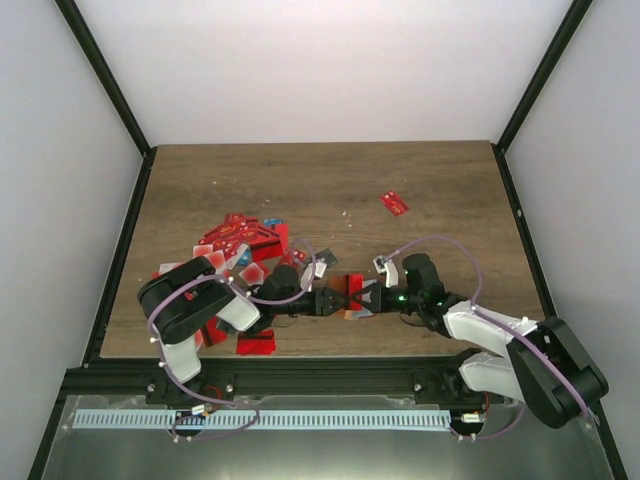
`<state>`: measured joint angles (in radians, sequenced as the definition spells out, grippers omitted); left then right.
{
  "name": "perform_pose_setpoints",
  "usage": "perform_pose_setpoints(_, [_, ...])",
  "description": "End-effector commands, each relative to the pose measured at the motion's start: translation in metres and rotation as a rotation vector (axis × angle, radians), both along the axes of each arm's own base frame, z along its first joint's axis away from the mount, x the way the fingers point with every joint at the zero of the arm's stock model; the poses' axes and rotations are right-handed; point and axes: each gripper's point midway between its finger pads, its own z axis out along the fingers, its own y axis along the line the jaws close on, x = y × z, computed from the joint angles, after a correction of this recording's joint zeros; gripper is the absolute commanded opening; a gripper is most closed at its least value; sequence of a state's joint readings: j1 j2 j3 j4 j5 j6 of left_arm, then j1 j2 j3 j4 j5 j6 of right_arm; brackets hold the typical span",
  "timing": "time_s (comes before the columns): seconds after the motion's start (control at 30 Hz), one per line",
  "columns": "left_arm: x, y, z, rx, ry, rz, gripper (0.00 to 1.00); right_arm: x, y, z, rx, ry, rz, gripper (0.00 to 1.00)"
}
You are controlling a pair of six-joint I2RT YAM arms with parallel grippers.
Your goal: Put the credit cards into the card holder
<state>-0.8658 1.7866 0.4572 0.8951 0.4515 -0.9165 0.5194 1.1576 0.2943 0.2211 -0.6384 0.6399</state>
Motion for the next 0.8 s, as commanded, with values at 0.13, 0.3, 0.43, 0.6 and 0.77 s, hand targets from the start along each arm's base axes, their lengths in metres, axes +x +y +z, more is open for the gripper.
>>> perform_pose_setpoints(0.13, [-0.01, -0.014, 0.026, -0.161, -0.071, -0.102, 0.45, -0.016, 0.018, 0.014, 0.13, 0.003, 0.157, 0.01])
perform_pose_setpoints(0.3, [-0.013, -0.016, 0.037, -0.198, -0.093, -0.13, 0.35, -0.018, 0.02, 0.019, 0.155, -0.001, 0.177, 0.01])
perform_pose_setpoints(0.43, [-0.014, -0.017, 0.047, -0.228, -0.112, -0.145, 0.29, -0.021, 0.023, 0.023, 0.177, 0.0, 0.203, 0.01])
perform_pose_setpoints(0.6, [-0.015, -0.02, 0.055, -0.249, -0.126, -0.162, 0.21, -0.021, 0.024, 0.025, 0.187, 0.0, 0.211, 0.01])
perform_pose_setpoints(0.77, [-0.015, -0.022, 0.058, -0.267, -0.125, -0.173, 0.06, -0.021, 0.025, 0.026, 0.192, 0.0, 0.218, 0.01])
